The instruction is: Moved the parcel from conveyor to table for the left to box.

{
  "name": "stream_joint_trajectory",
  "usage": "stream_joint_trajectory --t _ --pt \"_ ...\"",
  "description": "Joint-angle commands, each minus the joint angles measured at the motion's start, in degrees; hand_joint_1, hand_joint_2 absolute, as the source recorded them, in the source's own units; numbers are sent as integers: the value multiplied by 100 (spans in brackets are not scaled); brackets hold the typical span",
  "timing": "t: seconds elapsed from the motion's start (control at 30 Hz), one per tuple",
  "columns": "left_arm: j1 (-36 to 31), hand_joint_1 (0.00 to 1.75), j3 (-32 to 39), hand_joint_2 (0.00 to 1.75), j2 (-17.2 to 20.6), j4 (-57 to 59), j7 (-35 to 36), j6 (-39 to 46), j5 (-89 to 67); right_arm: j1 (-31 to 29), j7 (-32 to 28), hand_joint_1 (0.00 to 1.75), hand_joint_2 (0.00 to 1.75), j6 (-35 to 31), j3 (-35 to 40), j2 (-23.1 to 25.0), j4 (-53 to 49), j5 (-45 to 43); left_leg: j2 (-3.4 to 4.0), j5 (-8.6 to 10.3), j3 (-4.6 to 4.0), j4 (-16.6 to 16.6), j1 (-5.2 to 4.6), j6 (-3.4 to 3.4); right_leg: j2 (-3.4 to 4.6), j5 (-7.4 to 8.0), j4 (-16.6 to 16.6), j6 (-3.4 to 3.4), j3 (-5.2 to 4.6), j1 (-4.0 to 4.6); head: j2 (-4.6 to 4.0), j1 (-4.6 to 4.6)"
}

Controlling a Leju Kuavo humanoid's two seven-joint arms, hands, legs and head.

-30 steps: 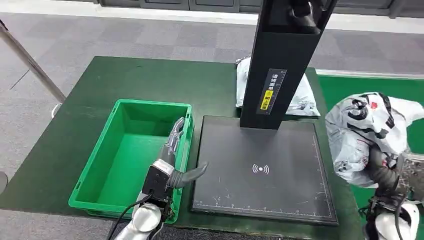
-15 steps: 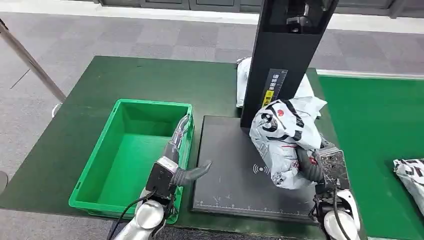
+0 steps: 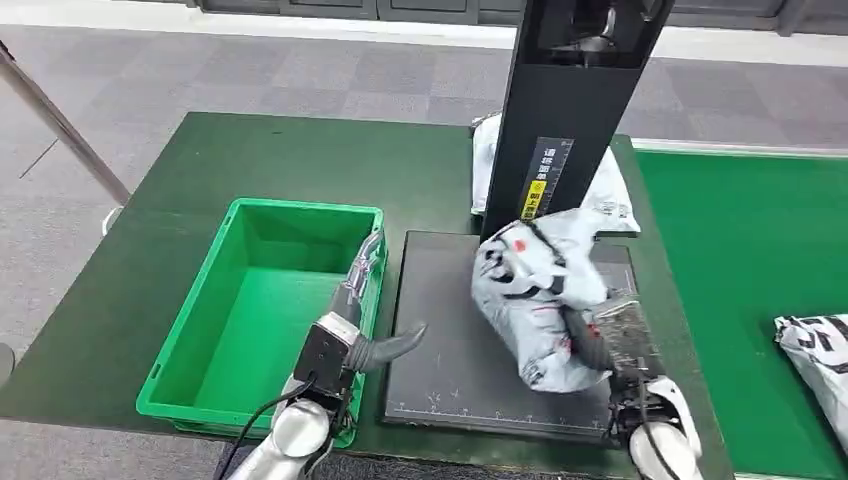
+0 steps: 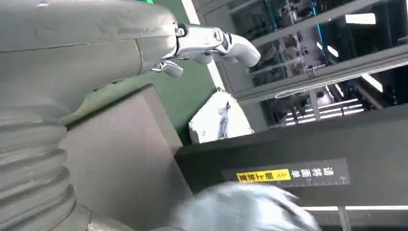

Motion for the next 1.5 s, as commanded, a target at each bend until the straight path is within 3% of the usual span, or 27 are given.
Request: stream_joint_trajectory --t 0.03,0.27,0.5,1.37,1.5 --pt "-392 0 -168 175 54 283 143 -184 -56 -644 343 0 175 674 1321 -422 1430 360 30 4 13 -11 5 -3 20 14 -15 -6 7 6 0 -2" --pt "-264 0 -79 175 115 129 155 -75 -86 -521 332 0 175 399 1159 -343 1428 410 19 2 25 -21 3 -3 6 8 -26 -8 25 5 0 0" --pt "-422 0 -146 175 85 376 66 103 -66 -446 -355 0 175 3 822 -7 1596 -470 8 0 8 -5 4 -3 3 4 -8 -6 8 5 0 -2" --pt "-429 0 -142 175 89 390 62 107 -59 -430 -365 0 175 2 818 -17 1595 -481 10 1 8 -6 1 -3 4 4 -8 -6 4 2 0 0" --pt "-513 0 -261 175 115 581 -33 122 84 -511 -1265 0 175 -417 472 275 1592 -1508 9 1 6 -7 0 -3 3 3 -7 -6 2 1 0 0"
